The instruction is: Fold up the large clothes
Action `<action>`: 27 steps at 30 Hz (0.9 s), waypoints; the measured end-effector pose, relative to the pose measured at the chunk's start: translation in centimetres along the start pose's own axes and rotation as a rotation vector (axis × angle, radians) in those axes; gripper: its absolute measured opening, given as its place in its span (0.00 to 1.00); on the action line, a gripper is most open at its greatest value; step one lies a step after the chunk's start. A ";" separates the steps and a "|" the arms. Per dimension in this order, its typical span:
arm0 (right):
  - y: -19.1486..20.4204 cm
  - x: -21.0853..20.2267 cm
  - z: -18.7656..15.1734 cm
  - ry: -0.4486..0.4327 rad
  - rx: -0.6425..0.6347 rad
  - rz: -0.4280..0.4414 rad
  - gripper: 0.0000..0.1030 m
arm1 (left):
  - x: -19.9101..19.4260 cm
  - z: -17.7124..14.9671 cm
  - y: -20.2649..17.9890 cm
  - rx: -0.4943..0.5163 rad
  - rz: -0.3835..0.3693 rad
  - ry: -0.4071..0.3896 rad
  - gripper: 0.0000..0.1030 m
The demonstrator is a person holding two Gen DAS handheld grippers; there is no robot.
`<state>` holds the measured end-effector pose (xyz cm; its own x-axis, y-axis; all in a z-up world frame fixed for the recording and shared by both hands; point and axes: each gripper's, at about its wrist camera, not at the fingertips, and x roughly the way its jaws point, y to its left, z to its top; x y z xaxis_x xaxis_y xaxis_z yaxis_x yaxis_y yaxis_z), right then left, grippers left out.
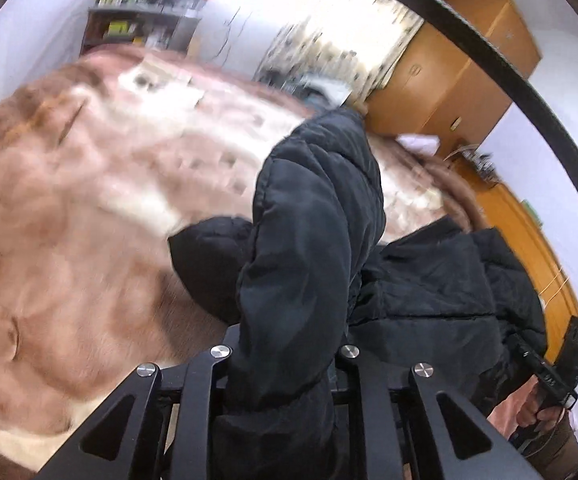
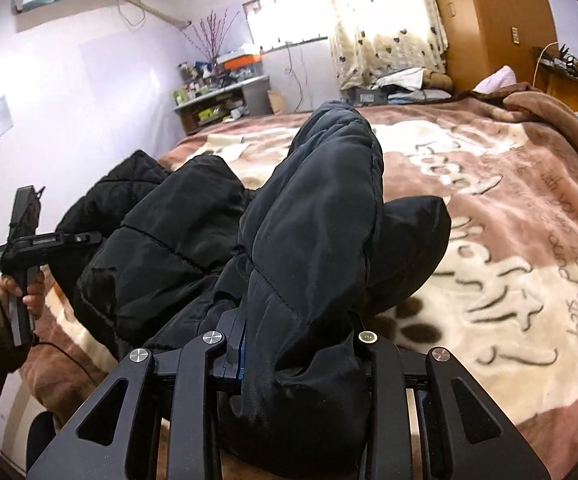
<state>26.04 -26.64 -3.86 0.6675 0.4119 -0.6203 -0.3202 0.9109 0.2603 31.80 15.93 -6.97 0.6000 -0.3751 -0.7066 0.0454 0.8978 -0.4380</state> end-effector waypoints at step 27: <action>-12.7 10.8 -8.3 0.441 0.410 0.121 0.63 | 13.2 -5.3 4.0 -0.057 0.117 0.414 0.51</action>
<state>31.71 -33.98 -20.05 0.2733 0.5435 -0.7937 -0.0335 0.8300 0.5568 35.64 13.39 -20.99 0.2268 -0.3430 -0.9115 -0.0552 0.9299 -0.3637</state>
